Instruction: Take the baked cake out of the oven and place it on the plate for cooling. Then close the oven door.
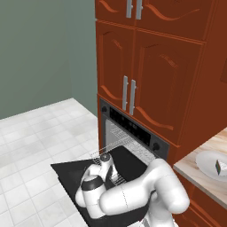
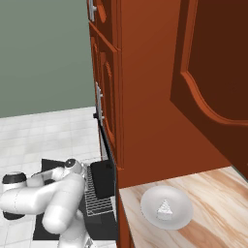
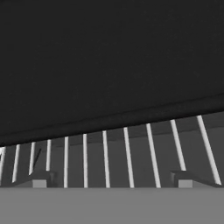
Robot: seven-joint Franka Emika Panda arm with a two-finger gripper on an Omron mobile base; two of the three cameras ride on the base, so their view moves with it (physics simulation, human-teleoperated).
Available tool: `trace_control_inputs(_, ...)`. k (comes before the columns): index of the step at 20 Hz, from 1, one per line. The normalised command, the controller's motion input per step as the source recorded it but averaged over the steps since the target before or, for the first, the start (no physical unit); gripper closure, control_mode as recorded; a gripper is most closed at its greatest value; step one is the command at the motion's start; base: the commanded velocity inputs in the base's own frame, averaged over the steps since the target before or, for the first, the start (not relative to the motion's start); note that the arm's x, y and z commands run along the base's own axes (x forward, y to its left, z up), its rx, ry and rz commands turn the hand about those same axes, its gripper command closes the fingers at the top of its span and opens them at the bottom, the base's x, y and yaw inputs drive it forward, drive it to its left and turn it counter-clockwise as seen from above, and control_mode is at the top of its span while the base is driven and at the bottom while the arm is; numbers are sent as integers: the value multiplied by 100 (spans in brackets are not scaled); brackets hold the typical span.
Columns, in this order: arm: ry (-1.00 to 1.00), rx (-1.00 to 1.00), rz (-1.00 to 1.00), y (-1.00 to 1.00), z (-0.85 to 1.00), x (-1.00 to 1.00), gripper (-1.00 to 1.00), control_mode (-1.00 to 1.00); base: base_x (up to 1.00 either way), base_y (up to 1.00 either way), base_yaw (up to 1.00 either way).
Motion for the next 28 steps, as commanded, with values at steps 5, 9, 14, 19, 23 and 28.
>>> trace_control_inputs(5,-6,-13,5,-24,-61,16,-100,-100,0,0,0)
trace_control_inputs(9,-2,-13,4,-27,-63,21,-100,-100,0,0,0)
trace_control_inputs(14,0,-13,3,-30,-67,24,-100,-100,0,0,0)
trace_control_inputs(19,0,-15,4,-31,-74,26,-100,-100,0,0,0)
trace_control_inputs(23,-1,-17,4,-30,-77,26,-100,-100,0,0,0)
trace_control_inputs(28,-4,-18,1,-29,-81,25,-100,-100,0,0,0)
